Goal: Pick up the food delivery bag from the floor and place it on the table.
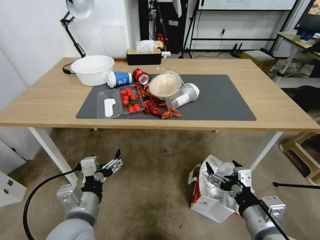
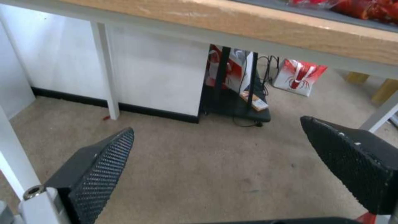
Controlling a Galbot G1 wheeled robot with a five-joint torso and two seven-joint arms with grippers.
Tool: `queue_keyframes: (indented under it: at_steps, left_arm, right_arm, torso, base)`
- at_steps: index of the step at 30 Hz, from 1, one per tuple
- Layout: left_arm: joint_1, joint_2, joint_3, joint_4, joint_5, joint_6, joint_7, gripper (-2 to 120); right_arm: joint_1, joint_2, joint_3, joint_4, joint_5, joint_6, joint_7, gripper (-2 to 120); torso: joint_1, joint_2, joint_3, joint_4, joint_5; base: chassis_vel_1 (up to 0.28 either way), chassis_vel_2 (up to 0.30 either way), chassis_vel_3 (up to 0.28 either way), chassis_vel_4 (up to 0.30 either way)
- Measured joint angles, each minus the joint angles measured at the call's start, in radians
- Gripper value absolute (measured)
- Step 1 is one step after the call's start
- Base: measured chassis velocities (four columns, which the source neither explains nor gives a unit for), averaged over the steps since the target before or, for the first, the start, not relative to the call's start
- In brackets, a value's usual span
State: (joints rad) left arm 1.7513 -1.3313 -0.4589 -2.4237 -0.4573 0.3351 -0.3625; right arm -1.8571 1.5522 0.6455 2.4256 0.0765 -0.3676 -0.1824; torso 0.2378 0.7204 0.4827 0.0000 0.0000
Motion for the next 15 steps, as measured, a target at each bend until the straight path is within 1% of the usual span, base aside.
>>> queue_keyframes:
  at_steps: [15]
  left_arm:
    - [-0.001, -0.002, 0.002, 0.003, 0.002, -0.002, -0.001, 100]
  right_arm:
    - [0.0, -0.001, 0.002, 0.0, 0.0, -0.001, -0.002, 100]
  torso:
    - [-0.025, -0.059, -0.034, 0.0, 0.0]
  base:
    - [0.0, 0.0, 0.0, 0.0]
